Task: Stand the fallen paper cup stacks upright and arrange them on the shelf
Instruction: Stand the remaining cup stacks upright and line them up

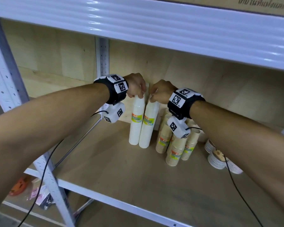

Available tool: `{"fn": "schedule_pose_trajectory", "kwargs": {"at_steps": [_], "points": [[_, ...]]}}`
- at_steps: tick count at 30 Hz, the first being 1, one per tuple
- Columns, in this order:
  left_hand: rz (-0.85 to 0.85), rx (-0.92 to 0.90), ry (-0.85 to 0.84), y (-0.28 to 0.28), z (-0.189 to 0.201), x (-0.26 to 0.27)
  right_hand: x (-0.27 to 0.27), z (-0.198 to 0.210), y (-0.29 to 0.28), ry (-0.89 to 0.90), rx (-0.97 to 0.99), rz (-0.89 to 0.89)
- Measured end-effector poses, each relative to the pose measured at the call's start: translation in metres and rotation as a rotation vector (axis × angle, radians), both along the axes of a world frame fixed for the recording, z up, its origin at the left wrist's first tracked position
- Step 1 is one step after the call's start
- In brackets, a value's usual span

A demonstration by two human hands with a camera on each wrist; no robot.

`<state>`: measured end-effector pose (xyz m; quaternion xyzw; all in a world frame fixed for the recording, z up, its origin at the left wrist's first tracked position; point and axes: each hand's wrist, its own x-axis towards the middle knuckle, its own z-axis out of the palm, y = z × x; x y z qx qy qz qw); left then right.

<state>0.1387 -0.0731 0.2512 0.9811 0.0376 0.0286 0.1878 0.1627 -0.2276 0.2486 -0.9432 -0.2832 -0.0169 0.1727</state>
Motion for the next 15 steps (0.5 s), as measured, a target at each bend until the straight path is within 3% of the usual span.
{"fn": "schedule_pose_trajectory", "kwargs": {"at_steps": [15], "points": [[-0.018,-0.005,0.026,-0.003,0.0062,-0.0024,-0.0072,0.0042,-0.0046,-0.013,0.036,0.008]]}}
